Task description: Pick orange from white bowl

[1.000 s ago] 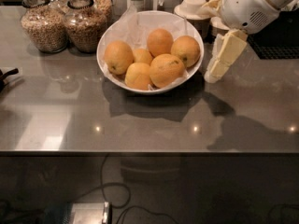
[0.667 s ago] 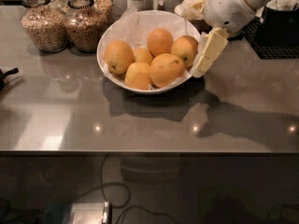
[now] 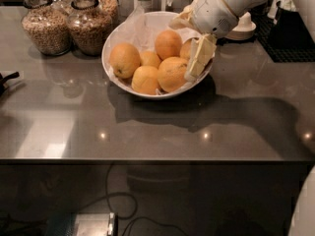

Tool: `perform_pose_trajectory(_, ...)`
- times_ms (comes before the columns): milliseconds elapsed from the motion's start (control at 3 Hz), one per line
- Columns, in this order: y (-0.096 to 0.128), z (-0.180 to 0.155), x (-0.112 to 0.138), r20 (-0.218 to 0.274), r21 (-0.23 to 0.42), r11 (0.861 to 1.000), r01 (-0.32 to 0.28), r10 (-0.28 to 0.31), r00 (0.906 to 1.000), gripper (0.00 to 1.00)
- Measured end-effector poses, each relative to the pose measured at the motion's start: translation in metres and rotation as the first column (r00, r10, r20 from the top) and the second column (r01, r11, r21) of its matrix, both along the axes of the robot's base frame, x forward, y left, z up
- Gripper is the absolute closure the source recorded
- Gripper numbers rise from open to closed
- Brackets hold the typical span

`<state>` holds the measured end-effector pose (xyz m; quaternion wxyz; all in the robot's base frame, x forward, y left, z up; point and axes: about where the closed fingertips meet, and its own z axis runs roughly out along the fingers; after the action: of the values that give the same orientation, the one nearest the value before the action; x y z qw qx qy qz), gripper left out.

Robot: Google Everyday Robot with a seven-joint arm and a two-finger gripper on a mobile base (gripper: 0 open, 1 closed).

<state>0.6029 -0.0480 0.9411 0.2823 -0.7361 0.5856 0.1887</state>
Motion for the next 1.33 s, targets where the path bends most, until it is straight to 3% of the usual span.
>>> perform_pose_trajectory(333, 0.000, 0.000, 0.000, 0.000, 0.000, 1.000, 0.000, 0.000, 1.0000, 0.00)
perform_pose_trajectory(667, -0.025, -0.005, 0.010, 0.013, 0.044, 0.997, 0.067, -0.067, 0.9977, 0.00)
perform_pose_trajectory(1000, -0.044, -0.026, 0.031, -0.024, 0.072, 0.996, 0.061, -0.059, 0.9979, 0.00)
perform_pose_trajectory(1333, -0.042, -0.046, 0.055, -0.057, 0.074, 0.997, -0.008, 0.012, 0.9983, 0.00)
